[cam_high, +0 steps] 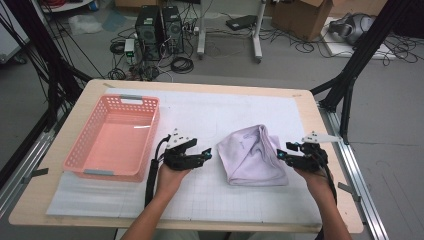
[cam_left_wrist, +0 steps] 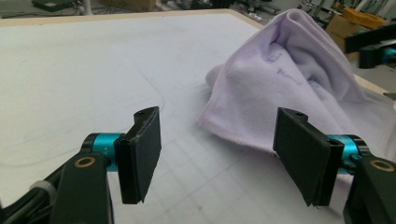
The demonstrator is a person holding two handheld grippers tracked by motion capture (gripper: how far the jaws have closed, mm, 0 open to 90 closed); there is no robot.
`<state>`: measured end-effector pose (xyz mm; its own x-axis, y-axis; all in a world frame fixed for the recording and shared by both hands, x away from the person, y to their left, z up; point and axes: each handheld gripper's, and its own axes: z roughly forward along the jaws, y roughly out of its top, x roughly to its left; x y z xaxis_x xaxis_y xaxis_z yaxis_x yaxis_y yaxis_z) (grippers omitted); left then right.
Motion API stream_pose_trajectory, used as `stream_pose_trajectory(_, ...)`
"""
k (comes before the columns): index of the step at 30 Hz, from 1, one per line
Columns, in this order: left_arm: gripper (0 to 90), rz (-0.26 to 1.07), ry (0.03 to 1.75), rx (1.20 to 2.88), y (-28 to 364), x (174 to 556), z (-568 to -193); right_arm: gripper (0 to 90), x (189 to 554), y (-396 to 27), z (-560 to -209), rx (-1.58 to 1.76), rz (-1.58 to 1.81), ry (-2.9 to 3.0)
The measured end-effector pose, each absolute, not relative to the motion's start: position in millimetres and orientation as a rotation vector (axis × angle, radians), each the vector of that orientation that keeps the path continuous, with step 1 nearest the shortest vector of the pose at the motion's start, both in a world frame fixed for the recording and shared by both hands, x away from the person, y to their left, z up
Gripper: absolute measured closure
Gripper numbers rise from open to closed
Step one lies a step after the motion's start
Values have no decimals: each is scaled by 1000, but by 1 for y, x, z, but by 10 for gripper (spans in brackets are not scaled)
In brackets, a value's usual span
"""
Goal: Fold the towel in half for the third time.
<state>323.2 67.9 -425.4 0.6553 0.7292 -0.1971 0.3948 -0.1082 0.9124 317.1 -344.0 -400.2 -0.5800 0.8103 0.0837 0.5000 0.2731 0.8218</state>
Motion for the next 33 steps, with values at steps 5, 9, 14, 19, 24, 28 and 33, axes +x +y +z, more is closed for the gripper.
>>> stream_pose_trajectory(5, 328, 383, 895, 1711, 82, 317, -432, 493, 294, -341, -417, 1169, 1218, 2250)
stream_pose_trajectory(9, 328, 372, 898, 1716, 88, 314, -439, 756, 290, -334, -425, 1180, 1256, 2298)
stream_pose_trajectory(14, 328, 368, 890, 1704, 94, 310, -442, 862, 278, -337, -425, 1263, 1151, 2276)
stream_pose_trajectory(19, 328, 357, 894, 1694, 101, 310, -442, 713, 266, -346, -427, 1305, 1092, 2273)
stream_pose_trajectory(24, 328, 357, 892, 1681, 105, 308, -441, 646, 276, -333, -400, 1241, 1181, 2175)
stream_pose_trajectory(28, 329, 351, 891, 1681, 105, 308, -442, 621, 303, -301, -383, 1136, 1197, 2189)
stream_pose_trajectory(33, 329, 358, 892, 1674, 108, 307, -441, 577, 341, -260, -380, 1048, 1178, 2260)
